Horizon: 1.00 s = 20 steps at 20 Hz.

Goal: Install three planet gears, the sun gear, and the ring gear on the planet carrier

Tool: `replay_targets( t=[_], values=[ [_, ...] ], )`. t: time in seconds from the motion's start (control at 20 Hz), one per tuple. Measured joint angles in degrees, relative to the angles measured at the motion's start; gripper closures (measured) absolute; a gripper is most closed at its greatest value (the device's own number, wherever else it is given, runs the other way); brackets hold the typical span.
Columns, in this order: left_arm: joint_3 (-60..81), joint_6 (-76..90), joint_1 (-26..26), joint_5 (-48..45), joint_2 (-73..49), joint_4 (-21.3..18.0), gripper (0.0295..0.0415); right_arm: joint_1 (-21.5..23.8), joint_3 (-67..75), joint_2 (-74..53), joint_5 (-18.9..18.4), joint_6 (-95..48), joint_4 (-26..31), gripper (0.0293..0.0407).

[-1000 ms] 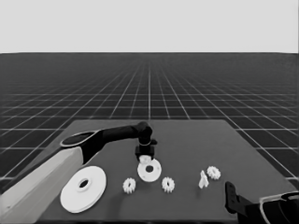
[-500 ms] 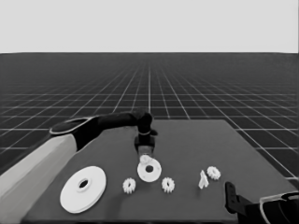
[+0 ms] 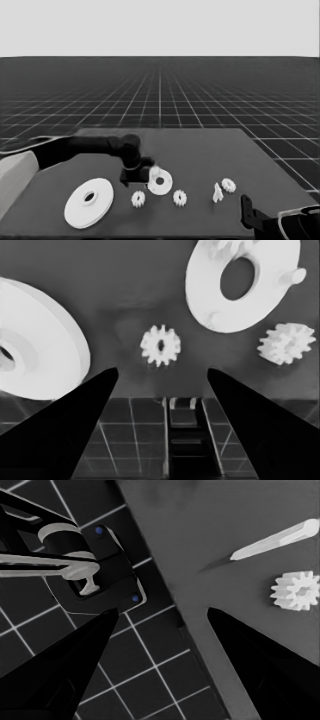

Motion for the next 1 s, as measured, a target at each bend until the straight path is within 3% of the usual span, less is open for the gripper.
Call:
replay_targets(
  t=[0.2,0.25,0.3,0.4,0.7,0.8,1.0],
  values=[
    [1.1,-0.6,0.1,0.2,-0.5,0.1,0.0326,0.0,0.0,0.0,0.0,0.0,0.0,0.0315],
    [-0.9,1.2,5.5,0.0,-0.2,6.0,0.0326,0.0,0.0,0.0,0.0,0.0,0.0,0.0315],
    [-2.8,2.7,9.3,-0.5,0.1,9.4,0.0326,0.0,0.0,0.0,0.0,0.0,0.0,0.0315],
    [-5.2,4.3,12.3,-1.4,0.6,12.3,0.0326,0.0,0.0,0.0,0.0,0.0,0.0,0.0315],
    [-6.5,5.2,13.6,-2.0,0.8,13.6,0.0326,0.0,0.0,0.0,0.0,0.0,0.0,0.0315],
    [-6.5,5.3,13.7,-2.0,0.8,13.7,0.0397,0.0,0.0,0.0,0.0,0.0,0.0,0.0315],
    [-6.5,5.3,13.6,-2.0,0.8,13.7,0.0398,0.0,0.0,0.0,0.0,0.0,0.0,0.0315]
  ],
)
